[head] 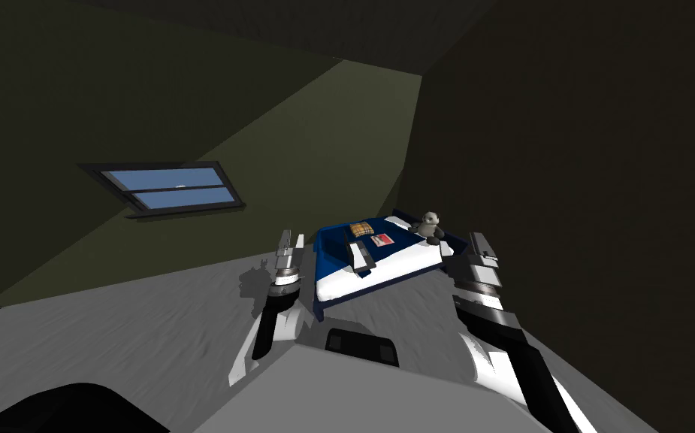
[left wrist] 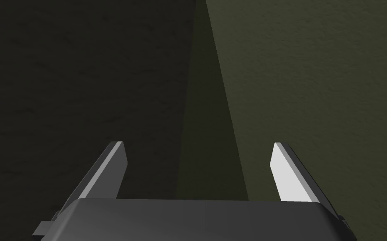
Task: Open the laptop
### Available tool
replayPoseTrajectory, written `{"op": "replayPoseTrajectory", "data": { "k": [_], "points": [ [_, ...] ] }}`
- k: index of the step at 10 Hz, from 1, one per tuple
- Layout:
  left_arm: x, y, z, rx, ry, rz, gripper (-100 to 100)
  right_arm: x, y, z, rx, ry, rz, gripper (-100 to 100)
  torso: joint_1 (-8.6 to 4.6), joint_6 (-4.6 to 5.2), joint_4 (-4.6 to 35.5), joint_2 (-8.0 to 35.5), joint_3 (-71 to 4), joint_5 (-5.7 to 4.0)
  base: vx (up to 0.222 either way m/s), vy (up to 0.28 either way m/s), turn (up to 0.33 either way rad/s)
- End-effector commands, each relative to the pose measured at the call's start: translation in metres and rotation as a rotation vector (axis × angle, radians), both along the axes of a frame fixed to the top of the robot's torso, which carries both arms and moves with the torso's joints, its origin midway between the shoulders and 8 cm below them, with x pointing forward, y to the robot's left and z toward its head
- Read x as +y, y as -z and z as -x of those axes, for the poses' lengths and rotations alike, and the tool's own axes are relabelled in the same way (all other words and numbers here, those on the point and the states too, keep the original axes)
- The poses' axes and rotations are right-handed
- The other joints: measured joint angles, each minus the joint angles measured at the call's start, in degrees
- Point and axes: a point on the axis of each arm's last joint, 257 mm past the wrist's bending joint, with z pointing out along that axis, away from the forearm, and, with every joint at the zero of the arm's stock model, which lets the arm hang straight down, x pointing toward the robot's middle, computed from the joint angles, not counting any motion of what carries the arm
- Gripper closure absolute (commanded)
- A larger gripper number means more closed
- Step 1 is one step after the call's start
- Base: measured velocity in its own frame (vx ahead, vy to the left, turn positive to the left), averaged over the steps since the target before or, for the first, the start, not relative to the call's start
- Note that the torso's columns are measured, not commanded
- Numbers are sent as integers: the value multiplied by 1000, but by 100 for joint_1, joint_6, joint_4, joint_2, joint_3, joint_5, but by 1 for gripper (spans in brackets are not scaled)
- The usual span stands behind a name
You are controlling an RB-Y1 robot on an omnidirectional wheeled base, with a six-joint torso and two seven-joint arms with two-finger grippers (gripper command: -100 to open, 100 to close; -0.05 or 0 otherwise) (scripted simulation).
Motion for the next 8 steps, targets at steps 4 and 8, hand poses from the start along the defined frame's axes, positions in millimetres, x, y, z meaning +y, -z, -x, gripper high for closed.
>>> {"op": "replayPoseTrajectory", "data": {
  "k": [4, 8],
  "points": [
    [0, 0, 0, 0, 0, 0, 0, 0, 0, 0, 0, 0, 0, 0, 0, 0, 1424, 1422, -2850, 0, 0, 0, 0],
    [0, 0, 0, 0, 0, 0, 0, 0, 0, 0, 0, 0, 0, 0, 0, 0, 3114, 3116, -6227, 0, 0, 0, 0]
  ]
}}
